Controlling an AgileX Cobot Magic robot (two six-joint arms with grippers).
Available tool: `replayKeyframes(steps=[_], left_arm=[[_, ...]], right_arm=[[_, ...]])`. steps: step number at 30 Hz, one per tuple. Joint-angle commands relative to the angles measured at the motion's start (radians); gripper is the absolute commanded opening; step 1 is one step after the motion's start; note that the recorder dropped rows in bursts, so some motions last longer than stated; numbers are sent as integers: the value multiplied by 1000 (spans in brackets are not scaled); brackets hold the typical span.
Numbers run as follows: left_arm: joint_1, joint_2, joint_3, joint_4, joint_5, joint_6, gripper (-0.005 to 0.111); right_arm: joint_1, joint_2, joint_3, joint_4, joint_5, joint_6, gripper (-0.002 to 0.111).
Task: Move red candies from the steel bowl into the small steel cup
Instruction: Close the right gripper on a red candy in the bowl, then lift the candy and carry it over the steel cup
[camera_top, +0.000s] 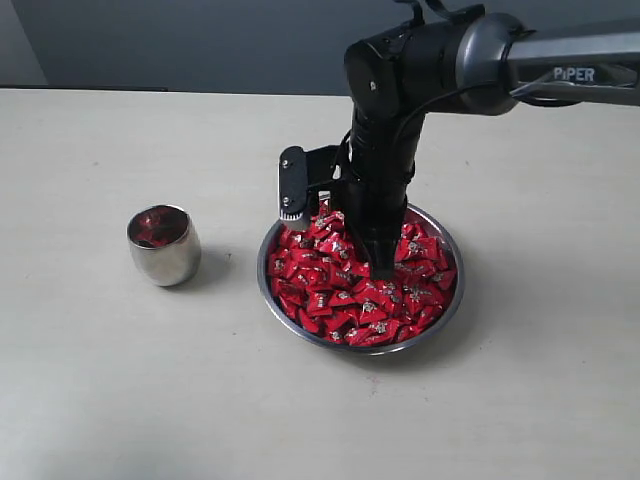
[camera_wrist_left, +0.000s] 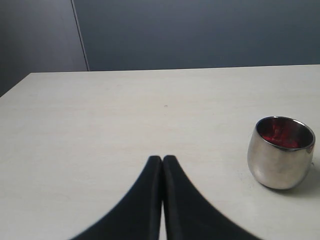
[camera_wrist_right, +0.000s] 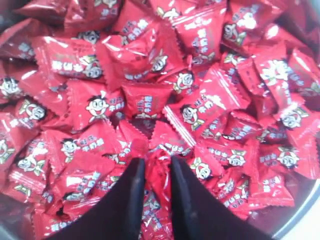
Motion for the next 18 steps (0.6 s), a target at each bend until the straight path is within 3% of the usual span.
replayKeyframes(steps=[1, 9, 18], left_arm=[[1, -4, 4, 1, -2, -3, 0], [1, -4, 4, 1, -2, -3, 0], [1, -4, 4, 1, -2, -3, 0]], right_arm=[[-2, -44, -4, -16, -4, 27, -1], [-2, -89, -4, -278, -112, 404, -1], [-2, -91, -4, -112, -214, 448, -1]])
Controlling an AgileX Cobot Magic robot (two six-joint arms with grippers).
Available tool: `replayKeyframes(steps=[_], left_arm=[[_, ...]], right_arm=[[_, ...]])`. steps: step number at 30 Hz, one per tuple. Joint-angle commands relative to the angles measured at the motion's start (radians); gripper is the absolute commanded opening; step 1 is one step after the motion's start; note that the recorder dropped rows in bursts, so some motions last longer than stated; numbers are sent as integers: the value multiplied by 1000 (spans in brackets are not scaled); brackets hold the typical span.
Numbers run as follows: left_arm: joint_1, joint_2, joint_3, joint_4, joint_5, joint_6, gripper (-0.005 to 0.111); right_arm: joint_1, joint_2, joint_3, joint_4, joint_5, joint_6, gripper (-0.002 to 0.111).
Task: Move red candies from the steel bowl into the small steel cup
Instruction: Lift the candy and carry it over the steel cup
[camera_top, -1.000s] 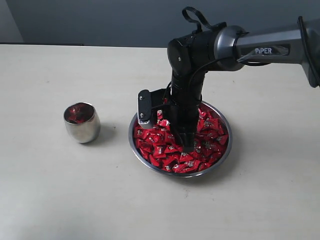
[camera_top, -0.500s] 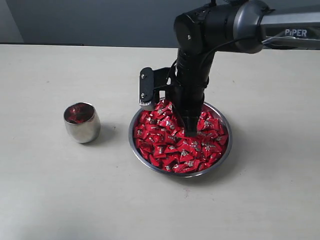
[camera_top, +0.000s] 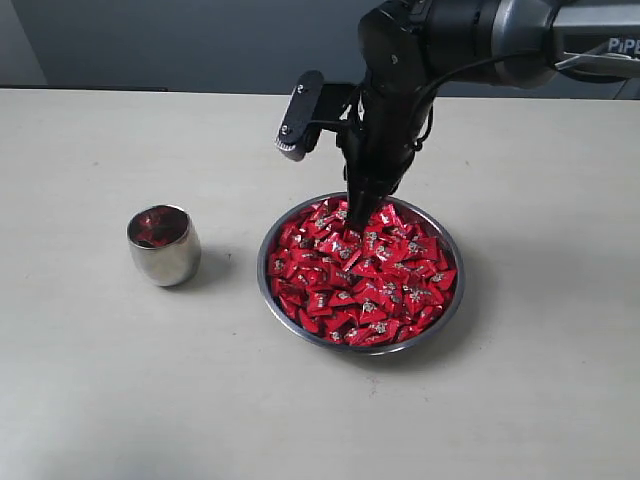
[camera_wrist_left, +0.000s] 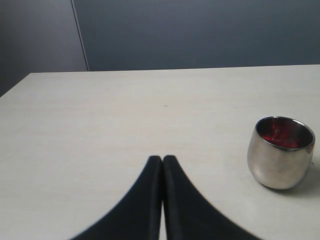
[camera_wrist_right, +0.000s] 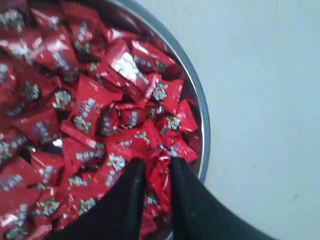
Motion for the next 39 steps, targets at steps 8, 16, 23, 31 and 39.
replayKeyframes(steps=[8, 16, 23, 31, 39], left_arm=[[1, -4, 4, 1, -2, -3, 0], [1, -4, 4, 1, -2, -3, 0], [1, -4, 4, 1, -2, -3, 0], [1, -4, 4, 1, -2, -3, 0], [1, -4, 4, 1, -2, -3, 0]], right_arm=[[-4, -7, -30, 159, -199, 103, -1], [-4, 105, -309, 404, -169, 92, -1], [0, 301, -580, 736, -42, -6, -1], [70, 367, -604, 812, -22, -52, -1], [99, 378, -604, 799, 19, -52, -1]])
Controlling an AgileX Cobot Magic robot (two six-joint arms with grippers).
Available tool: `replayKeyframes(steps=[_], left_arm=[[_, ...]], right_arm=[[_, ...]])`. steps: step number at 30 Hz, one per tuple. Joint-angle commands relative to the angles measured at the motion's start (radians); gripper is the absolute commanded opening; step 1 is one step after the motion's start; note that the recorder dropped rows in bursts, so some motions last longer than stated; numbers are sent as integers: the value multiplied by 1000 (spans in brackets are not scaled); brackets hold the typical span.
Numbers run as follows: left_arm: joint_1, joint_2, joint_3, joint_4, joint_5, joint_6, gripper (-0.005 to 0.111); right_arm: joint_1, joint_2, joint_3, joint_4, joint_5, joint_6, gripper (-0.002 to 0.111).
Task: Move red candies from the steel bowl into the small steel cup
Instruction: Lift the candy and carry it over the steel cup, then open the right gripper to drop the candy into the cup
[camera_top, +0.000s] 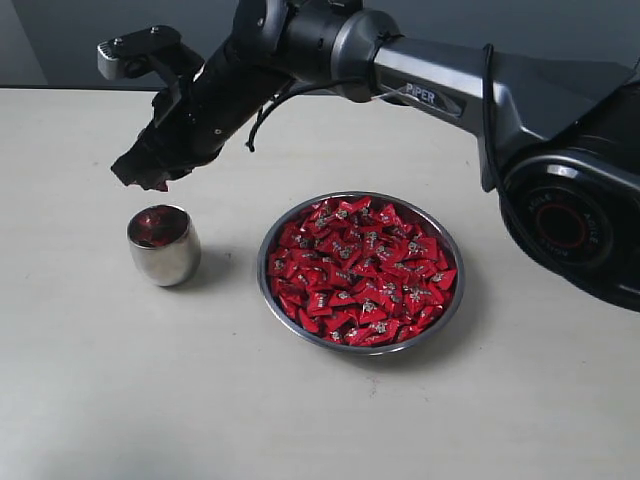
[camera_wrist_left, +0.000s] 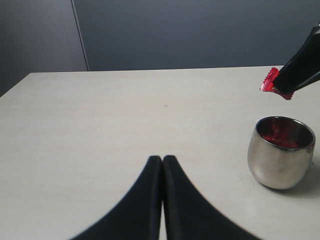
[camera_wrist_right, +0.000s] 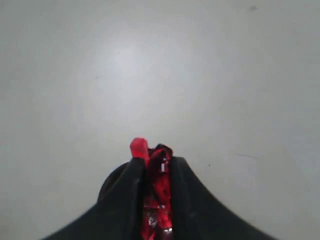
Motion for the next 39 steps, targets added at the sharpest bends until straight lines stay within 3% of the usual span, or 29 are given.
replayKeyframes(steps=[1, 39], left_arm=[[1, -4, 4, 1, -2, -3, 0], [1, -4, 4, 1, -2, -3, 0]], right_arm=[[2, -3, -7, -13, 30, -9, -1], [22, 18, -7, -101, 73, 32, -1]])
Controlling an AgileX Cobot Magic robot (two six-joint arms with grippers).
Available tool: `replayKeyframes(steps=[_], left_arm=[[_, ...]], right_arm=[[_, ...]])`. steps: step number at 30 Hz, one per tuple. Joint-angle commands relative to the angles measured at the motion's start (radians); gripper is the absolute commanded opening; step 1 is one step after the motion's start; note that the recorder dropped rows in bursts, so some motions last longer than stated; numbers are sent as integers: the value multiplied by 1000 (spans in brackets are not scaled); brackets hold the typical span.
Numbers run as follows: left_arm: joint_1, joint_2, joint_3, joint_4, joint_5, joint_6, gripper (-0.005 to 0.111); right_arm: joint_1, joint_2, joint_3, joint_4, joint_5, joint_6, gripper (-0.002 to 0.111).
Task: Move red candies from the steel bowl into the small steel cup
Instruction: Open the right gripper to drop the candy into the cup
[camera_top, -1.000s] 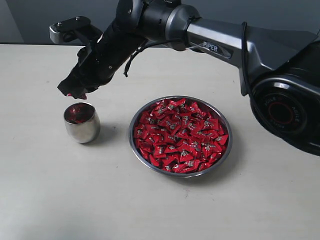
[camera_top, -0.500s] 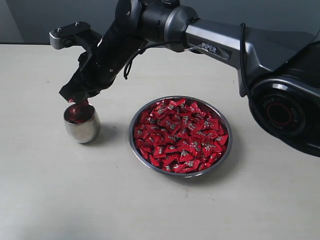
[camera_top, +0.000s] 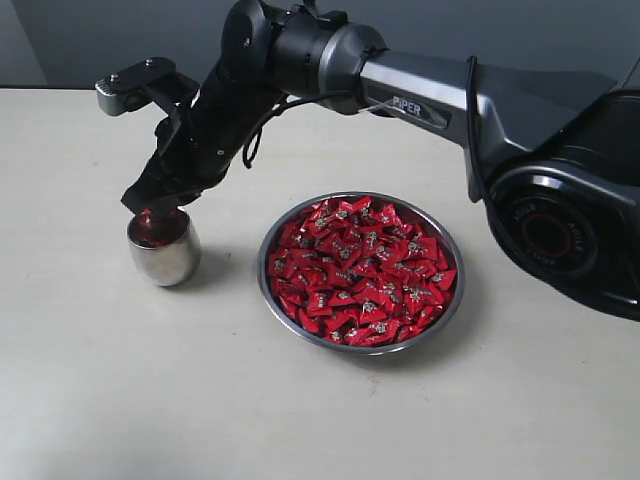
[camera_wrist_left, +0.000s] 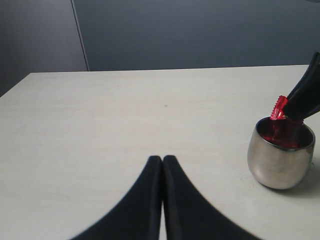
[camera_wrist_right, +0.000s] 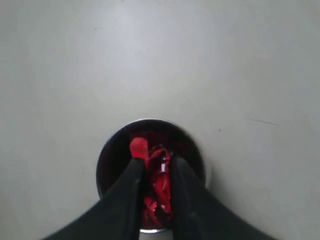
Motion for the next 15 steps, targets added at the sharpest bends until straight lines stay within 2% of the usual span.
replayKeyframes(steps=[1, 4, 5, 7, 15], left_arm=[[1, -4, 4, 1, -2, -3, 0], [1, -4, 4, 1, -2, -3, 0], [1, -4, 4, 1, -2, -3, 0], [1, -4, 4, 1, -2, -3, 0], [1, -4, 4, 1, -2, -3, 0]], right_arm=[[-2, -3, -7, -9, -2, -1, 0], [-2, -3, -7, -9, -2, -1, 14], [-2, -3, -7, -9, -2, -1, 28], [-2, -3, -7, -9, 0, -1, 41], [-2, -18, -7, -28, -1, 11, 40]])
